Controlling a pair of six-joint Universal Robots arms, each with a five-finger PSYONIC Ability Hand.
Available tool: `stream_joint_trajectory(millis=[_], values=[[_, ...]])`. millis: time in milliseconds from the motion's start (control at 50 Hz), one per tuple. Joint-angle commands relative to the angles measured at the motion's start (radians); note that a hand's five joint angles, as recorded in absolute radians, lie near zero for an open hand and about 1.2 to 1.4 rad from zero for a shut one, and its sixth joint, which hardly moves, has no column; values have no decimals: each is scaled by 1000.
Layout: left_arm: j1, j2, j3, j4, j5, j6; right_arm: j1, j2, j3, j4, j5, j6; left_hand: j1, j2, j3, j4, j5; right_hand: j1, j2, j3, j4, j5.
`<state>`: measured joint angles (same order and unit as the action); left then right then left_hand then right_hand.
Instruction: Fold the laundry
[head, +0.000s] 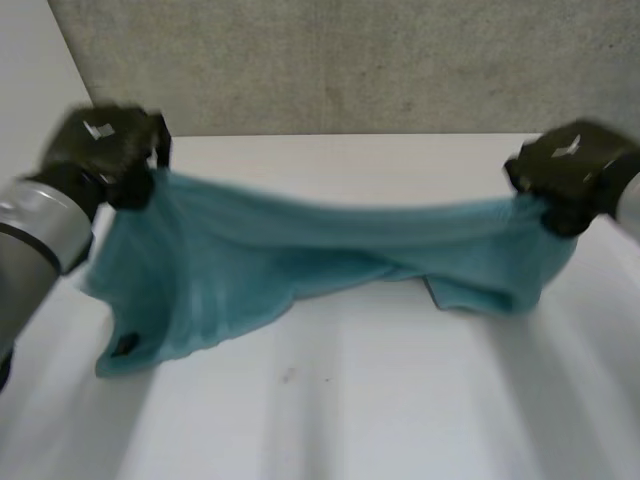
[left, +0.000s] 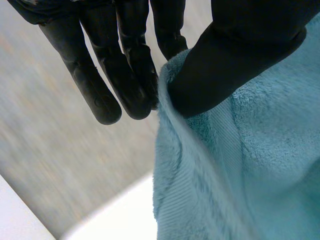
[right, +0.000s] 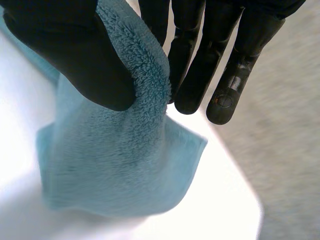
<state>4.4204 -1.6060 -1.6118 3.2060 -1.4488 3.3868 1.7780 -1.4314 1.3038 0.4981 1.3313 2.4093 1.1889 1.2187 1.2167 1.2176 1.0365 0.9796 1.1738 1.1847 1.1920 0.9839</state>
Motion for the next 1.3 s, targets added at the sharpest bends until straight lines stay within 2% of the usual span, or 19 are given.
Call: stream_joint_trajectory(millis=[20, 100, 180, 220, 240, 280, 300, 340, 420, 460, 600, 800, 860, 980, 1100, 1140, 1180, 1240, 1300], values=[[-13, -270, 73, -21, -4, 60, 75, 270, -69, -48, 80, -33, 207, 178, 180, 179, 185, 417, 222, 212, 204, 238], [-21, -403, 244, -12, -5, 94, 124, 397, -231, -171, 138, 2, 207, 178, 180, 179, 185, 417, 222, 212, 204, 238], [-22, -450, 391, 44, -7, 97, 132, 431, -395, -271, 189, 36, 207, 178, 180, 179, 185, 417, 222, 212, 204, 238], [-22, -453, 519, 176, -7, 92, 130, 434, -482, -328, 210, 56, 207, 178, 180, 179, 185, 417, 222, 212, 204, 238], [-22, -453, 520, 176, -7, 92, 132, 434, -567, -392, 227, 69, 207, 178, 180, 179, 185, 417, 222, 212, 204, 238], [-27, -436, 607, 366, -25, 94, 132, 431, -630, -466, 238, 88, 207, 178, 180, 179, 185, 417, 222, 212, 204, 238], [-27, -436, 607, 367, -25, 94, 133, 428, -668, -551, 244, 106, 207, 178, 180, 179, 185, 417, 222, 212, 204, 238], [-27, -376, 624, 545, -53, 92, 136, 413, -664, -640, 244, 123, 207, 178, 180, 179, 185, 417, 222, 212, 204, 238], [-27, -344, 621, 633, -87, 80, 144, 291, -519, -818, 247, 142, 207, 178, 180, 179, 185, 417, 222, 212, 204, 238], [-27, -336, 606, 626, -102, 63, 143, 252, -449, -831, 243, 142, 207, 178, 180, 179, 185, 417, 222, 212, 204, 238], [-6, -301, 368, 523, -105, -43, 138, 189, -178, -822, 224, 142, 207, 178, 180, 179, 185, 417, 222, 212, 204, 238], [1, -298, -37, 456, -73, -60, 136, 166, 294, -742, 151, 136, 207, 178, 180, 179, 185, 417, 222, 212, 204, 238], [-3, -299, -130, 454, -42, -58, 135, 175, 330, -696, 150, 137, 207, 178, 180, 179, 185, 417, 222, 212, 204, 238], [-3, -260, -243, 436, -19, -57, 138, 243, 377, -449, 138, 143, 207, 178, 180, 179, 185, 417, 222, 212, 204, 238], [10, -193, -287, 414, -18, -55, 129, 113, 405, -368, 127, 142, 207, 178, 180, 179, 185, 417, 222, 212, 204, 238], [11, -163, -304, 405, -18, -55, 129, 86, 408, -368, 124, 139, 207, 178, 180, 179, 185, 327, 133, 122, 114, 148], [16, -149, -310, 403, -18, -55, 130, 63, 401, -368, 115, 137, 207, 178, 180, 179, 185, -205, -399, -410, -417, -384], [22, -131, -321, 403, -18, -55, 132, 52, 390, -366, 109, 137, 207, 178, 180, 179, 185, -302, -496, -507, -514, -480], [22, -124, -327, 403, -16, -55, 130, 31, 362, -368, 78, 134, 207, 178, 180, 179, 185, -534, -728, -739, -746, -712]])
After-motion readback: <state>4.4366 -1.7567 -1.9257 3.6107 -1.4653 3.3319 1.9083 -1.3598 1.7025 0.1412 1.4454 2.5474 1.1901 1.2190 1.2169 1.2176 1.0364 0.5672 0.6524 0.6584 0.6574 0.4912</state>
